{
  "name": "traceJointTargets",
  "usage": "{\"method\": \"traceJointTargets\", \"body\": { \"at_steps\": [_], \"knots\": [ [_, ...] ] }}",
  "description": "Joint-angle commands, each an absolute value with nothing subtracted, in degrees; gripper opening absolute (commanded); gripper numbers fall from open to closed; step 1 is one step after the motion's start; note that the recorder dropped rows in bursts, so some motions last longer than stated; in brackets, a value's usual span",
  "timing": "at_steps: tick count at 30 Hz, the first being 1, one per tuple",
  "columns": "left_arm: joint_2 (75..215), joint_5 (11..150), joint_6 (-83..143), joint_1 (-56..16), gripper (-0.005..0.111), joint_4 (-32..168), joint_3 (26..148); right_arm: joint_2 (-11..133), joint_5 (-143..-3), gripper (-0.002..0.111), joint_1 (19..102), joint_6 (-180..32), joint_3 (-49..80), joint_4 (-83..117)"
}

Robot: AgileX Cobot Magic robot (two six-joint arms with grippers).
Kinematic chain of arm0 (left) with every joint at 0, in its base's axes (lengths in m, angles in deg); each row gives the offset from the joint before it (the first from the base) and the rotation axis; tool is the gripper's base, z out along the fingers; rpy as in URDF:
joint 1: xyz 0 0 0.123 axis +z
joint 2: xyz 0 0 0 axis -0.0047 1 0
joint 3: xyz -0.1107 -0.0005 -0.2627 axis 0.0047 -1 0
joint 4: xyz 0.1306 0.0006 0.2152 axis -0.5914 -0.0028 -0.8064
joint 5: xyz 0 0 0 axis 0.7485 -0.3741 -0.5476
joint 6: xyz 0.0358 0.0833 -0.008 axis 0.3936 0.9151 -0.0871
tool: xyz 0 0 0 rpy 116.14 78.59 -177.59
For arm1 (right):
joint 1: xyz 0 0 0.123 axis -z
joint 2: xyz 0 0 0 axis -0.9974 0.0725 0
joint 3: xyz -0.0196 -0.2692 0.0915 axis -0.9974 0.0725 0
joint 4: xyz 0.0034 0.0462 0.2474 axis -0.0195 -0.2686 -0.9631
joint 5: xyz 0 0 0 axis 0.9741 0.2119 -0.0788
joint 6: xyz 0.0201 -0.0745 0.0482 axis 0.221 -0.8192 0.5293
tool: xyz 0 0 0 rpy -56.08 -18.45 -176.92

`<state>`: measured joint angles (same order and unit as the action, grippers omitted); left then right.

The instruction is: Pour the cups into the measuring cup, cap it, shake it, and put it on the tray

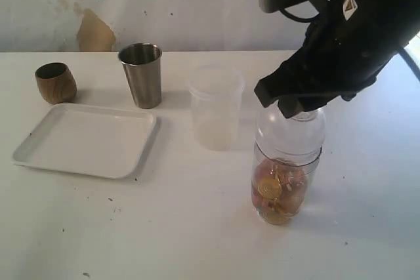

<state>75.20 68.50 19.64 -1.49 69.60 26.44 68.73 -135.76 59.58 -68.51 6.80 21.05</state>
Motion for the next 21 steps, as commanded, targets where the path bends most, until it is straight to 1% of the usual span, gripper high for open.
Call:
{"method": "traceJointTargets", "body": {
  "at_steps": [1,16,21],
  "knots": [
    [74.9,69.3,19.4,-1.5,0.000,69.4,26.2,70.4,-136.6,0.000,60.3,-68.2,7.1,21.7],
    [74.9,69.3,19.4,-1.5,0.000,69.4,26.2,72.5,-138.5,0.000,60.3,-68.2,6.5,21.7],
    [74.9,69.3,19.4,-1.5,0.000,69.4,26.2,72.5,-142.2,0.000,60.3,-68.2,4.7,21.7]
  ]
}}
